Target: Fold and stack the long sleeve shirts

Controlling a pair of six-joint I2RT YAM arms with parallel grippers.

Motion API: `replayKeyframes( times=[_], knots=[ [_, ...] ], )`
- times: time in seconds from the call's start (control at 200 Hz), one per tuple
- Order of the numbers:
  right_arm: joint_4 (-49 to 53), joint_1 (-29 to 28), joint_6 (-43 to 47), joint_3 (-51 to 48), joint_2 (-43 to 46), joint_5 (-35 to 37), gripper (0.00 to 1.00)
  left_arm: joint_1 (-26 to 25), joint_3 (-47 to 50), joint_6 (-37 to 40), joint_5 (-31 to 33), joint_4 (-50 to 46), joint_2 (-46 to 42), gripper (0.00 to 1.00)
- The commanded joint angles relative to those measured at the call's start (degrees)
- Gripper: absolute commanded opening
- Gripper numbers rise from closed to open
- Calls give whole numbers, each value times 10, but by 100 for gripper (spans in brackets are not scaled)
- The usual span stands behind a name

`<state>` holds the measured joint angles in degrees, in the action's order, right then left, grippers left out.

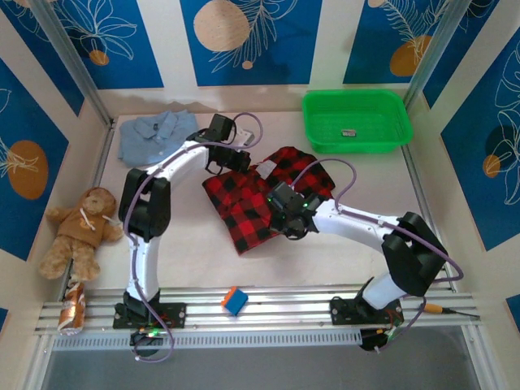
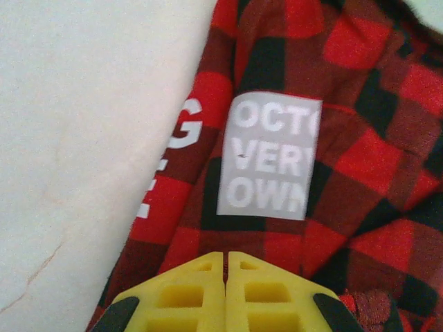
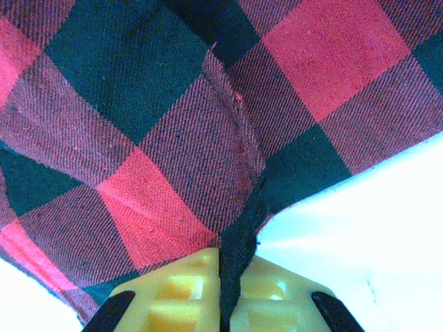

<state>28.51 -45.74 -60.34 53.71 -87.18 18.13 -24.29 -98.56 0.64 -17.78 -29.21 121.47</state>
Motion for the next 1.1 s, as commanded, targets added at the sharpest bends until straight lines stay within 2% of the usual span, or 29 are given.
replayKeyframes(
  times=[0.0,0.205,0.255,0.375,0.425,0.51,0.525,0.565,0.625,0.71,0.805,0.855,0.99,1.03,1.095],
  knots=[
    [-33,11,6,-11,-22,25,9,0,-37,21,40,-25,36,1],
    [-50,12,1,-14,-55,27,10,-5,-76,25,50,-21,77,3],
    [-55,12,0,-17,-61,28,11,-9,-82,26,53,-15,85,7],
    [-46,11,-8,-17,-70,37,20,-6,-92,-1,64,-7,94,38],
    [-38,9,-14,-18,-64,43,31,1,-84,-21,63,3,75,56],
    [-34,7,-15,-28,-39,51,50,13,-49,-55,79,32,12,79],
    [-33,7,-15,-29,-33,53,54,15,-45,-60,80,35,-1,89],
    [-28,4,-11,-33,-17,58,60,23,-33,-73,84,39,-35,100],
    [-15,2,-1,-32,8,62,69,34,-26,-89,80,31,-82,100],
    [9,-7,20,-22,43,64,73,49,-9,-98,87,5,-143,100],
    [33,-20,38,-6,81,72,74,69,37,-112,98,-13,-208,100],
    [26,-23,49,-2,94,60,73,83,71,-125,78,-14,-234,100],
    [-15,-19,87,30,72,-5,66,97,157,-137,57,-10,-262,98],
    [-13,-17,94,54,46,-15,59,97,179,-142,47,-3,-261,92],
    [-25,-10,102,85,3,-43,47,96,217,-161,19,26,-259,76]
  ],
)
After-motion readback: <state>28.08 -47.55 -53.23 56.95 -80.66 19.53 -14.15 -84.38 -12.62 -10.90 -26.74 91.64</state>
